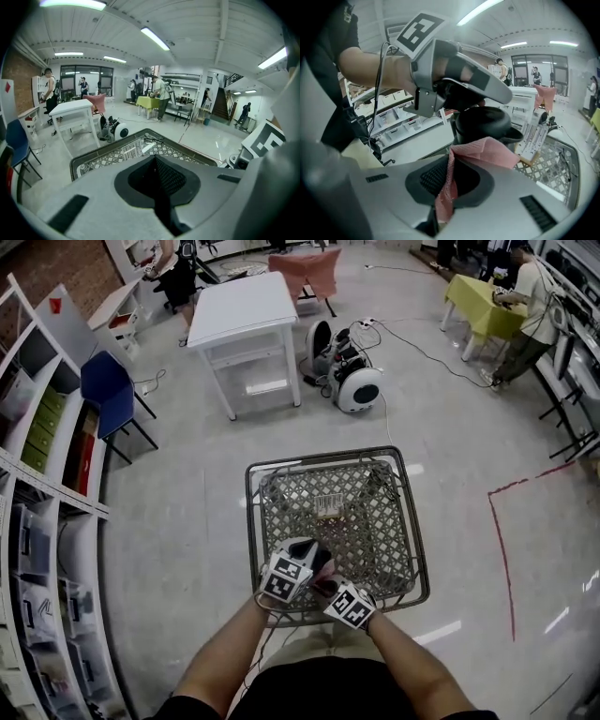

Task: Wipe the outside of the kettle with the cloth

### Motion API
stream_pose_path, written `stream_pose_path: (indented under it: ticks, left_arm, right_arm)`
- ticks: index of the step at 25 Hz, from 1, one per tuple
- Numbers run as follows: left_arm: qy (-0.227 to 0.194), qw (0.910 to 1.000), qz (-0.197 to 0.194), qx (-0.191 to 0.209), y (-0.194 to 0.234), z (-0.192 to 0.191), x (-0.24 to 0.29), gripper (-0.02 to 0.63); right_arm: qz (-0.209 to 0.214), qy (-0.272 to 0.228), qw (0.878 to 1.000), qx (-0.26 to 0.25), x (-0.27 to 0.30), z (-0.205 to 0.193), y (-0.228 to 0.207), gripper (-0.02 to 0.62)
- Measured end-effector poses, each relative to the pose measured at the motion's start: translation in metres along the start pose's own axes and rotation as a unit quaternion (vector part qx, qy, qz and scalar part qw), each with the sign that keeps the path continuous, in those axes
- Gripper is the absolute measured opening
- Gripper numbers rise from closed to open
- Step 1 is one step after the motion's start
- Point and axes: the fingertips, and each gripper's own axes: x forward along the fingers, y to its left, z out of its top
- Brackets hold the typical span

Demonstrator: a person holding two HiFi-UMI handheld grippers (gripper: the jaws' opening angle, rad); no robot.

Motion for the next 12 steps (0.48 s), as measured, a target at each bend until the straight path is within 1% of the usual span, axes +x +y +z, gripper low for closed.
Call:
stream_pose_path:
  ticks: [3,7,12]
  left_arm:
    - [0.001,1.0,-0.005,0.003,-0.004,0.0,0.0,0.009]
    - [0.002,0.9999,-0.002,0.014,-0.007,0.003,0.001,0.009]
    - [0.003,0.9999,-0.012,0.008,-0.006,-0.002,0.0,0.009]
  right_arm:
    - [0.006,0.003,1.0,-0.012,0.007,0.007,0.012,0.025]
    - [0.001,-0.002,1.0,-0.01,0.01,0.007,0.009,0.025]
    - [0.003,0.013,1.0,-0.013,0.007,-0.011,0.002,0.024]
